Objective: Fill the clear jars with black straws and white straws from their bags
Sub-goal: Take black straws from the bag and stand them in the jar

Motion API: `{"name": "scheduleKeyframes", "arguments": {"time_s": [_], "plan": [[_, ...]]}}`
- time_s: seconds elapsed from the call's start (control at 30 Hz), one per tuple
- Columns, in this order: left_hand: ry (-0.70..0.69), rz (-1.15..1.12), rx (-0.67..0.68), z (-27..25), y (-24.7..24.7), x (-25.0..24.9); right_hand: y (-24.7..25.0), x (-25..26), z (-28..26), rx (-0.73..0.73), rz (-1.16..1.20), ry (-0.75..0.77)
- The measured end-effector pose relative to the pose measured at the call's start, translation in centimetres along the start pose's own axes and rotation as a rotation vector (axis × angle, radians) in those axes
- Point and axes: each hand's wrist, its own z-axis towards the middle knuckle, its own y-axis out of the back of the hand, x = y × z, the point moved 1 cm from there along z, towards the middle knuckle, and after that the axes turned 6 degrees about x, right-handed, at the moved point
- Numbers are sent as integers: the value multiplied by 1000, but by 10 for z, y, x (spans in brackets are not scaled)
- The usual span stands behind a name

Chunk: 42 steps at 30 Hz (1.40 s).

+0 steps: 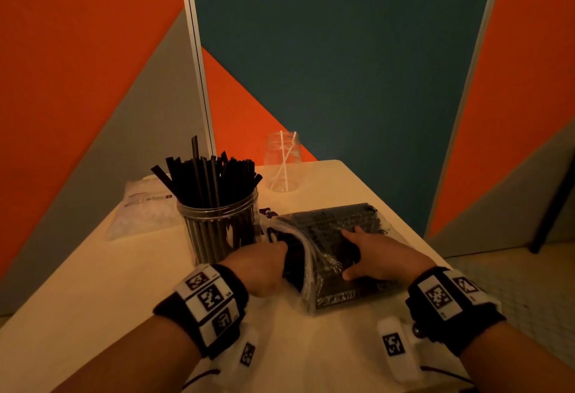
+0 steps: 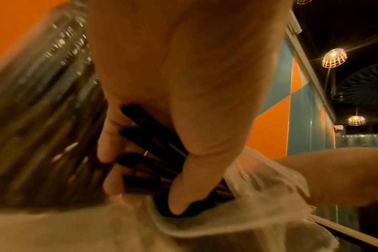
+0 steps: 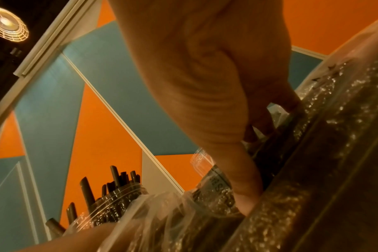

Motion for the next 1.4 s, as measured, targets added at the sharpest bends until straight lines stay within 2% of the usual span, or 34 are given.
{"name": "scheduleKeyframes", "arguments": {"time_s": [0.13, 0.37, 0.67, 0.9, 0.97, 1.03, 1.1, 1.17, 1.27, 1.4], "plan": [[-30, 38, -145, 19, -9, -22, -1, 0, -1, 2, -9, -2], [-30, 105, -204, 10, -11, -20, 0, 2, -3, 4, -1, 5], [165, 301, -289, -78, 12, 26, -1, 10, -13, -20, 49, -11], [270, 370, -425, -147, 34, 48, -3, 17, -23, -128, 119, 3], [273, 323, -474, -157, 37, 46, 3, 23, -30, -203, 251, 81], [234, 225, -497, -161, 37, 39, 13, 40, -43, -336, 511, 249], [151, 84, -498, -160, 35, 28, 24, 65, -60, -461, 844, 427], [53, -42, -495, -155, 32, 16, 34, 90, -77, -512, 1004, 550], [-11, -140, -541, -140, 24, 4, 42, 120, -94, -567, 936, 680], [-80, -456, -556, -117, 17, 2, 52, 149, -100, -656, 695, 766]]}}
